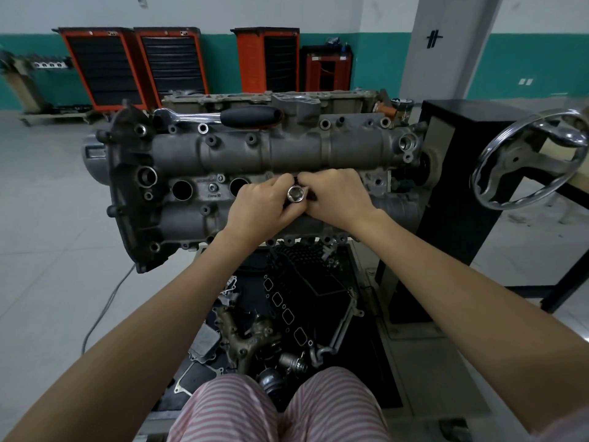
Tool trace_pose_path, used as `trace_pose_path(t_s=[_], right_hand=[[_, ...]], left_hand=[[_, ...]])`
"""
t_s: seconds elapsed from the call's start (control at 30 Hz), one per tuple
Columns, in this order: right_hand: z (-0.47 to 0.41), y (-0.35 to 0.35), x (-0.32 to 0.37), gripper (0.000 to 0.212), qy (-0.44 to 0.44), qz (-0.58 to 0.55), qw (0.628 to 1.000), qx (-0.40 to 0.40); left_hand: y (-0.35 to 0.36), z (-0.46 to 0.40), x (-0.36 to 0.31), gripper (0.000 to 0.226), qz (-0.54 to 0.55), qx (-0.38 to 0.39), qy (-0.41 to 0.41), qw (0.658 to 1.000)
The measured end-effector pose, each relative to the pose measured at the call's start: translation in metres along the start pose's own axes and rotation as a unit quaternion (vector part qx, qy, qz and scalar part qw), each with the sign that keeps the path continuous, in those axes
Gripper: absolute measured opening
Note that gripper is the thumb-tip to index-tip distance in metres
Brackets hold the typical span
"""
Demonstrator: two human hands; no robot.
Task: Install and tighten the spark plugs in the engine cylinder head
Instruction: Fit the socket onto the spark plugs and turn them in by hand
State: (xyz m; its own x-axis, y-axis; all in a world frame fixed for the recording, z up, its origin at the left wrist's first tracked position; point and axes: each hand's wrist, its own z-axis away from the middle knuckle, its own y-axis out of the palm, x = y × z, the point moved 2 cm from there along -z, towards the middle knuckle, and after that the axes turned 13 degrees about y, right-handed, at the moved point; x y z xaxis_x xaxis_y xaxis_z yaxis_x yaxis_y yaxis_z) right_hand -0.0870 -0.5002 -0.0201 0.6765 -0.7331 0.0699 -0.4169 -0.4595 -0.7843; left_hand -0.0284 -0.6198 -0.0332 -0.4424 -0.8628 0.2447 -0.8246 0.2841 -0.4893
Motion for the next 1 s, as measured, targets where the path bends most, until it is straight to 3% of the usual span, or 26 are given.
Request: trace_pose_path(t_s=[0.73,1.0], right_hand=[[-0.0013,0.0030,-0.0004,0.023,-0.002,0.029,1.000,0.000],[0.0015,-0.0011,0.0009,0.015,-0.007,-0.008,1.000,-0.002]], left_hand=[[-0.0027,-0.0015,-0.0038,0.025,0.027,0.013,-0.014,0.999],[0.0010,0.0007,0.0005,0.034,-0.003,0.010,0.000,1.000]])
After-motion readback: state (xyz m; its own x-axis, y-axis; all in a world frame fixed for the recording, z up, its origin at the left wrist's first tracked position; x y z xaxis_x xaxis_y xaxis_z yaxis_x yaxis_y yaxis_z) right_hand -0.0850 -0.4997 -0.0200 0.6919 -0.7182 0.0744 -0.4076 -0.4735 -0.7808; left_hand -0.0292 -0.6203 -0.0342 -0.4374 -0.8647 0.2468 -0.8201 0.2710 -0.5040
